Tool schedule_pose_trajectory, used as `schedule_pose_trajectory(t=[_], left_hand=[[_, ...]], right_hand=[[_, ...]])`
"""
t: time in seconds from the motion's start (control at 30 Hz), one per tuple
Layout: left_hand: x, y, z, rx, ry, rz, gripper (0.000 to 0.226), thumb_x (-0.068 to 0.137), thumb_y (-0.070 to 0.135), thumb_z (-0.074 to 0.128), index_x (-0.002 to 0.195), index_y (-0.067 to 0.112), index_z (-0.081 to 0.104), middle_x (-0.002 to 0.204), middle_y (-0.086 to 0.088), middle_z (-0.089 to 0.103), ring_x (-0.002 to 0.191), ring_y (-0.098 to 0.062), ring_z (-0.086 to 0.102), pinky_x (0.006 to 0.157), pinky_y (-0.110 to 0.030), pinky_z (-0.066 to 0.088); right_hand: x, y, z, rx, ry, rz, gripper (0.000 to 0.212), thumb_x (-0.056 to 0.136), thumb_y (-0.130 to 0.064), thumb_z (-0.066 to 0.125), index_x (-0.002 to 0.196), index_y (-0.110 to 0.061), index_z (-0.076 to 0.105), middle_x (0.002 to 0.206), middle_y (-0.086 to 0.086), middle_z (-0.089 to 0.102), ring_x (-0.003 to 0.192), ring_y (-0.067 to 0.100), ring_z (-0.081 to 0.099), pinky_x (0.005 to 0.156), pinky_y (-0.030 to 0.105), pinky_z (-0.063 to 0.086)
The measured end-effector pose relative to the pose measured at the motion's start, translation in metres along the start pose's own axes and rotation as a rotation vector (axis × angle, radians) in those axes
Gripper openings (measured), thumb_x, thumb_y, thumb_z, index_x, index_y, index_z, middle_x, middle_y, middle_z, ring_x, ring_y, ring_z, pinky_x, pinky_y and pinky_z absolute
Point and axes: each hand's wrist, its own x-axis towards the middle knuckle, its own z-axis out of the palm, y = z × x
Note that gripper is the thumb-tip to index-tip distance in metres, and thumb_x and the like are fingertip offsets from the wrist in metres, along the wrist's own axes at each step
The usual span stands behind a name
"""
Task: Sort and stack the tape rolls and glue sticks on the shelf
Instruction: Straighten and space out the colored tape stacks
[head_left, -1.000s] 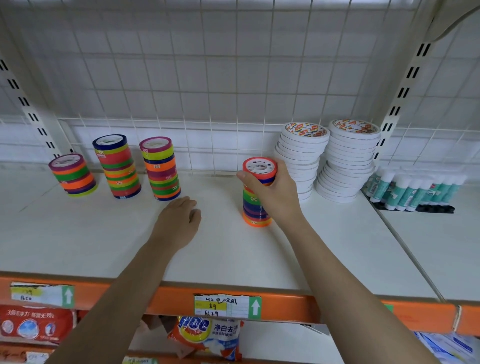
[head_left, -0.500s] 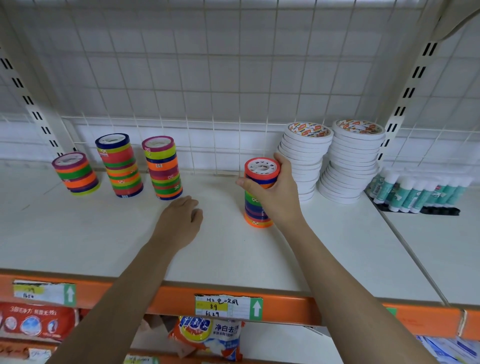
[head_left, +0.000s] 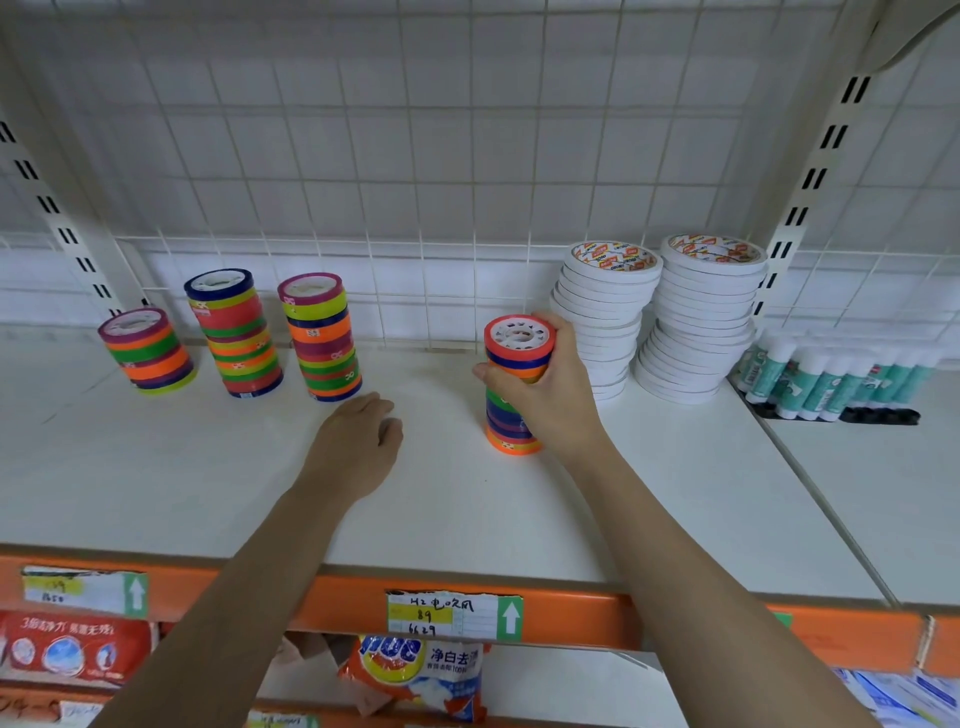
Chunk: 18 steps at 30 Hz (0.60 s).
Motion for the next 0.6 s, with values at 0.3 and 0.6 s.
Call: schedule_pose_trajectory(t=[0.3,0.6], left_hand=[[0.001,0.001,0.0,-0.002,0.002,0.001,0.04,0.098,0.022,0.039,0.135,0.006,0.045,0.142,-0.007,0.043,0.132,-0.021,0.037,0.107,-0.027,0.027],[0.001,0.0,0.001,0.0,0.001,0.004,0.04,0.098,0.021,0.039,0.134,0.006,0.045,0.141,-0.007,0.045,0.131,-0.02,0.038,0.107,-0.026,0.027]], right_hand=[[-0.002,0.001,-0.007,0.037,-0.111,0.041,0.085,0.08,-0.013,0.071,0.143,-0.028,0.015,0.127,-0.008,0.046,0.112,0.011,0.052,0.09,0.026,0.047],[-0.009,0.002,-0.01,0.016,-0.033,0.009,0.094,0.071,-0.017,0.08,0.143,-0.025,0.02,0.119,-0.017,0.045,0.103,0.002,0.052,0.077,0.008,0.044]])
